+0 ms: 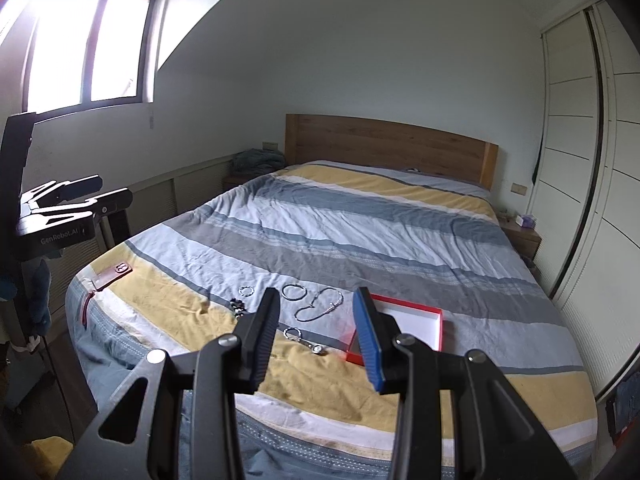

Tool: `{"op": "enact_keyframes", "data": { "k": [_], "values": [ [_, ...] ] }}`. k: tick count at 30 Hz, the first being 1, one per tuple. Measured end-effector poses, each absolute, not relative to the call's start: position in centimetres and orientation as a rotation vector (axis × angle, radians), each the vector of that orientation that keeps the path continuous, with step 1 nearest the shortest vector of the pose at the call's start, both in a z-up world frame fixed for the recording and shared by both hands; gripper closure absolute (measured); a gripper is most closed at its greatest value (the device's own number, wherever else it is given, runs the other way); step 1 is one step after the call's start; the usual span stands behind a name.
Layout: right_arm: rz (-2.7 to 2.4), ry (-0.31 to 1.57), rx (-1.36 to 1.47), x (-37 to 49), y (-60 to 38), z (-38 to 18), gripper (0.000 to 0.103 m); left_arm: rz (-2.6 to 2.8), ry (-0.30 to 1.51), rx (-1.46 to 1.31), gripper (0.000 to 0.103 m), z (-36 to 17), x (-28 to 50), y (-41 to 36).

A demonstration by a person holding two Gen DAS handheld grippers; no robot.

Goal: Organize jewelry
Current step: 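Lift both tools away from the box and back over the jewelry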

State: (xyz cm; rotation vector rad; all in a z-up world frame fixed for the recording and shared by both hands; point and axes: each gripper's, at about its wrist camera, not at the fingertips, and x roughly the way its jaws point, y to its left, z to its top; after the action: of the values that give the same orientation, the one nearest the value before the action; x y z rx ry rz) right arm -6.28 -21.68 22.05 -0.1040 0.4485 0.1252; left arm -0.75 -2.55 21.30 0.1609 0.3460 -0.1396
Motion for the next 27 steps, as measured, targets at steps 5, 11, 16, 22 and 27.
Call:
{"op": "enact_keyframes", "data": {
  "k": [5,11,16,22,27],
  "values": [
    [0.16,0.447,-0.098,-6.3,-20.9,21.7,0.067,-0.123,0.346,0.156,0.025,21.0,-1.8,-2.5],
    [0.186,0.476,-0.104,-5.7,-20.3,20.4,0.067,-0.12,0.335,0.179,0.023,19.9,-3.0,-3.2],
    [0.196,0.504,-0.113,-4.7,-20.3,19.3,0.067,-0.13,0.351,0.185,0.023,19.1,-2.8,-3.6],
    [0.207,0.529,-0.1,-3.0,-20.8,18.3,0.067,-0.138,0.389,0.189,0.023,18.1,-1.5,-4.3],
    [0.222,0.563,-0.084,-1.0,-21.5,16.8,0.067,-0.134,0.438,0.187,0.023,16.7,0.4,-4.6]
  ]
}}
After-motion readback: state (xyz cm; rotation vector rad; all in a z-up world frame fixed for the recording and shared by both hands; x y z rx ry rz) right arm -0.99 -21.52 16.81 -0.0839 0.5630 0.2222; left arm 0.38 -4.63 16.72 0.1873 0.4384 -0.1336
